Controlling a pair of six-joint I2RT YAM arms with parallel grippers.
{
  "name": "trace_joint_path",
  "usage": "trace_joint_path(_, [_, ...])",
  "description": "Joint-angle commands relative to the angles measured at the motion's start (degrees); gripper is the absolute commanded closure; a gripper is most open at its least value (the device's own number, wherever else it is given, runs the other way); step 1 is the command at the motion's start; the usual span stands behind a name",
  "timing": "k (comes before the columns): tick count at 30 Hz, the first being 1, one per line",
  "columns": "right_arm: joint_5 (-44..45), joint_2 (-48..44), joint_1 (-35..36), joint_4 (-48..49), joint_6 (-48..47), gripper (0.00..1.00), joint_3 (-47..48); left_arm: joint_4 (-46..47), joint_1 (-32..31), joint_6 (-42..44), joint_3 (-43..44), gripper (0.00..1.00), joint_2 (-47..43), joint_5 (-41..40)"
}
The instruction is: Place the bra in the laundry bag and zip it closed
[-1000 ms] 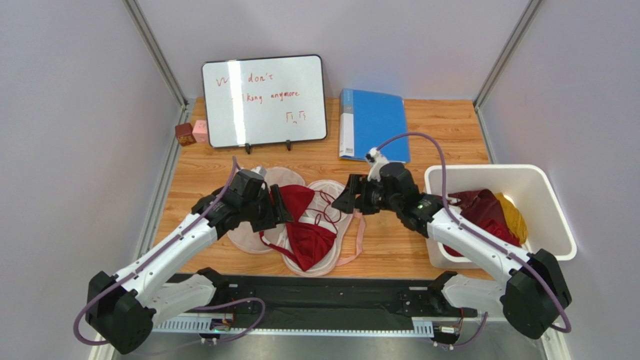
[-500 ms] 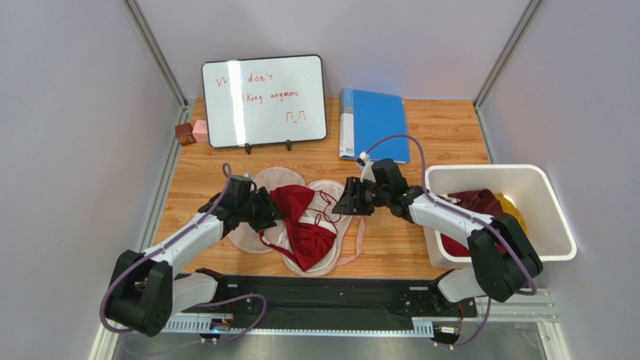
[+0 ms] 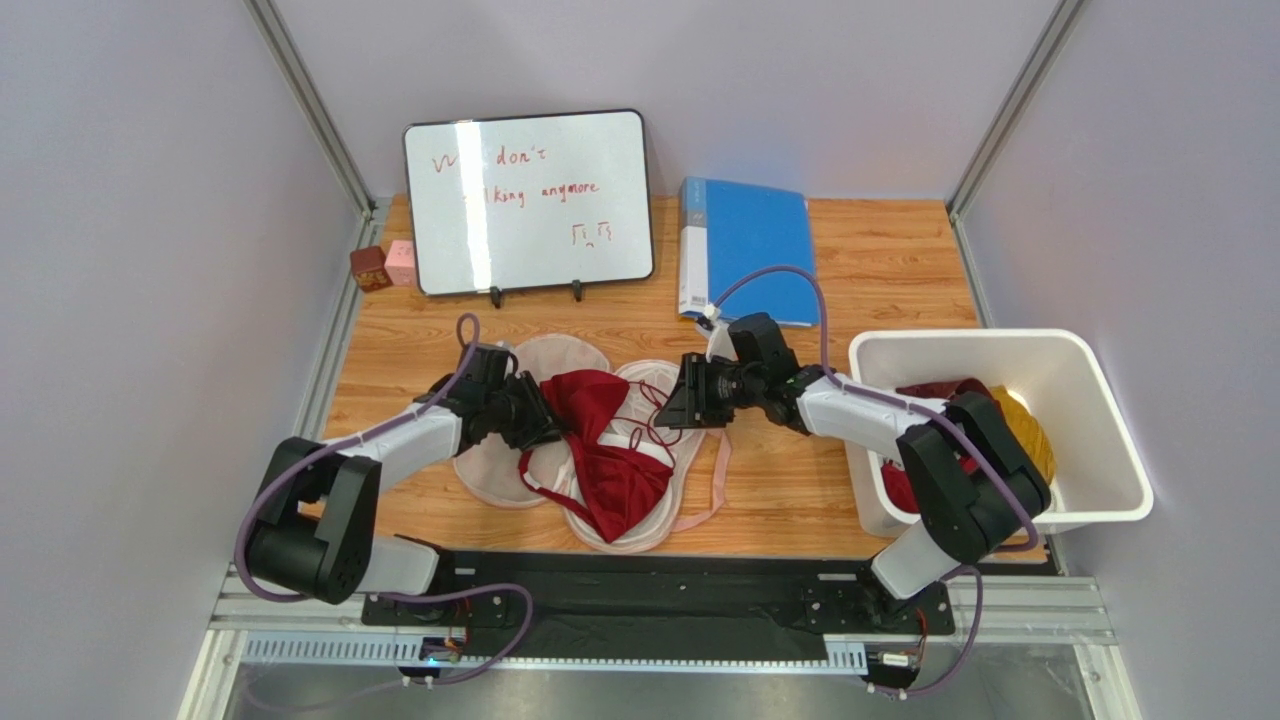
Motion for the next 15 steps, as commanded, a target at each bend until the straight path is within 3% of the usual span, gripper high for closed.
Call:
trace_joint_path(1, [-1.2,1.7,0.1,3.1,-0.4,0.59,2.4,3.9,0.4,3.1,2.1,0.66,0.8,0.0])
trace_joint_path(5, [-1.0,2.2,0.1,3.2,-0.4,0.60,2.7,5.4,0.4,3.8,3.1,0.70,2.8,0.8])
trace_joint_path(8, [1.3,2.2,0.1,1.3,-0.7,0.59,3.7,5.2,0.4,4.9,4.6,0.79,4.5,1.1])
trace_joint_path(9, [3.1,2.2,0.1,-0.4,-0.6,0.59,4.0,5.2,0.4,5.3,4.9,0.87,4.9,1.5])
trace_joint_path(12, [5.8,2.7,0.1,-3.7,-0.9,0.57,5.6,4.9,0.4,6.8,6.1,1.00,4.0,2.2])
trace_joint_path(15, [9.0,2.9,0.1,-5.2,-0.4,0.55,5.8,4.6,0.3,9.0,6.9,1.00,0.9,3.8])
